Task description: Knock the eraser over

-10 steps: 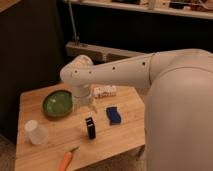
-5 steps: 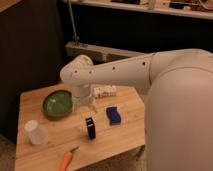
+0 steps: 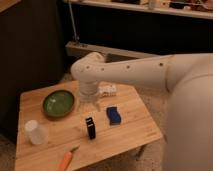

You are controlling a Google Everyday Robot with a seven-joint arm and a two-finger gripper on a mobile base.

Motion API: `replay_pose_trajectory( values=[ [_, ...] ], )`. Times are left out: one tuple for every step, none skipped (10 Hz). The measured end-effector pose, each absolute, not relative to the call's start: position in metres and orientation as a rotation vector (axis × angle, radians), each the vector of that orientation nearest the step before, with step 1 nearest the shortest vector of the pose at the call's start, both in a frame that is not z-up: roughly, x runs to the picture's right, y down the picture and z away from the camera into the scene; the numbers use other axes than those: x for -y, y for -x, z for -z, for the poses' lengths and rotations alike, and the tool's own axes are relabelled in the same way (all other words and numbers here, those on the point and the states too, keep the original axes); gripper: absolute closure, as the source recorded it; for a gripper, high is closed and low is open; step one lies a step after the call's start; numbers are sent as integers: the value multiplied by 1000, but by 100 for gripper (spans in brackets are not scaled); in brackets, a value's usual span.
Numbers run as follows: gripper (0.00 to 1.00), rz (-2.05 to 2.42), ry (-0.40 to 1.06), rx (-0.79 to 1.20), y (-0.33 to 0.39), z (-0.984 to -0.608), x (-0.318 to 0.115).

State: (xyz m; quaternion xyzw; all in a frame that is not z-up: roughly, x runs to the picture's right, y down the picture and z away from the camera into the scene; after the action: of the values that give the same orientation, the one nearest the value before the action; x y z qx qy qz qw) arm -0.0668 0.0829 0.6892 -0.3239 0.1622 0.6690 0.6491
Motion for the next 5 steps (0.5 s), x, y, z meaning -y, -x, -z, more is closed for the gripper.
replay_pose_trajectory(
  values=[
    [35, -1545, 787, -321, 53, -686, -83],
    [35, -1576, 849, -259, 36, -683, -85],
    [35, -1616, 934, -171, 14, -681, -89],
    [39, -1637, 1018, -92, 4, -682, -94],
    [45, -1643, 1063, -52, 1, -684, -101]
  ],
)
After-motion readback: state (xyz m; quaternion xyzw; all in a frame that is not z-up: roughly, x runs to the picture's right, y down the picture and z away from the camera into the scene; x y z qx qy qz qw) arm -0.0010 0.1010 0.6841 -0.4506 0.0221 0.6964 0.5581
